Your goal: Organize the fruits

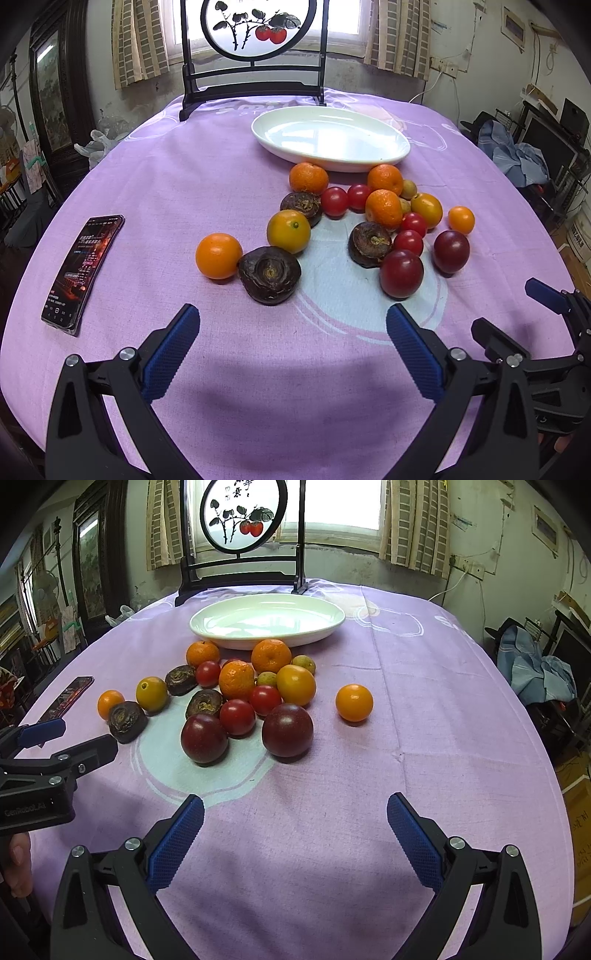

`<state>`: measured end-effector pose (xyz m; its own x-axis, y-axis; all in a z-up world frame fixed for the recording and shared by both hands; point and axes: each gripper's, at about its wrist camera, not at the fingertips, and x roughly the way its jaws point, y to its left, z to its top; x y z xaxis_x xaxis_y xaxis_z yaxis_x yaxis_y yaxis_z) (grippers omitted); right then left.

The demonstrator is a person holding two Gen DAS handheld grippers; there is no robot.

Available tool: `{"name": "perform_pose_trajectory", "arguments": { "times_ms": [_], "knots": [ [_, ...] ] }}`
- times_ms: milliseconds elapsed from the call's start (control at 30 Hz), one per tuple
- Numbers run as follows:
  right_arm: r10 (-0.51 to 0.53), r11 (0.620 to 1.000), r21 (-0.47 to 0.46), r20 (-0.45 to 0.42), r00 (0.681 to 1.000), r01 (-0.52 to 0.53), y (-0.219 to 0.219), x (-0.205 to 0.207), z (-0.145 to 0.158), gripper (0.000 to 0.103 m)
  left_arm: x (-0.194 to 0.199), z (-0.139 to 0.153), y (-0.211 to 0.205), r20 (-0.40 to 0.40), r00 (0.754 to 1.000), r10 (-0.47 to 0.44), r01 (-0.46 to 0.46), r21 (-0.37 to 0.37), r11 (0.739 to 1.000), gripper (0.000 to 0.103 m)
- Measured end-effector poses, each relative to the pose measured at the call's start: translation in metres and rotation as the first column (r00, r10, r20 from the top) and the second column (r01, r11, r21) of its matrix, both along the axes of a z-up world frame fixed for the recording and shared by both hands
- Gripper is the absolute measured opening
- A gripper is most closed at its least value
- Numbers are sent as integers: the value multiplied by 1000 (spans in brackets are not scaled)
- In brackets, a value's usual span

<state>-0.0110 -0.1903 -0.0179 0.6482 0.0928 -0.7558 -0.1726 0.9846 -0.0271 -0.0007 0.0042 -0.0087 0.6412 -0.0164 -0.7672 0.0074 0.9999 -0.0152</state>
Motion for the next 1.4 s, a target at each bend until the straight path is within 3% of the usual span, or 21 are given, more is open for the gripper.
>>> {"name": "perform_pose_trajectory", "arguments": {
  "times_ms": [1100,1400],
  "knots": [
    [15,1000,2,-14,1000,-15,2,-1,-4,100,-1,-6,3,-5,1000,-9,9,8,1000,99],
    [91,996,31,-54,994,-90,10,2,-14,100,17,-23,32,-45,999,-1,2,24,1000,99]
  ]
}}
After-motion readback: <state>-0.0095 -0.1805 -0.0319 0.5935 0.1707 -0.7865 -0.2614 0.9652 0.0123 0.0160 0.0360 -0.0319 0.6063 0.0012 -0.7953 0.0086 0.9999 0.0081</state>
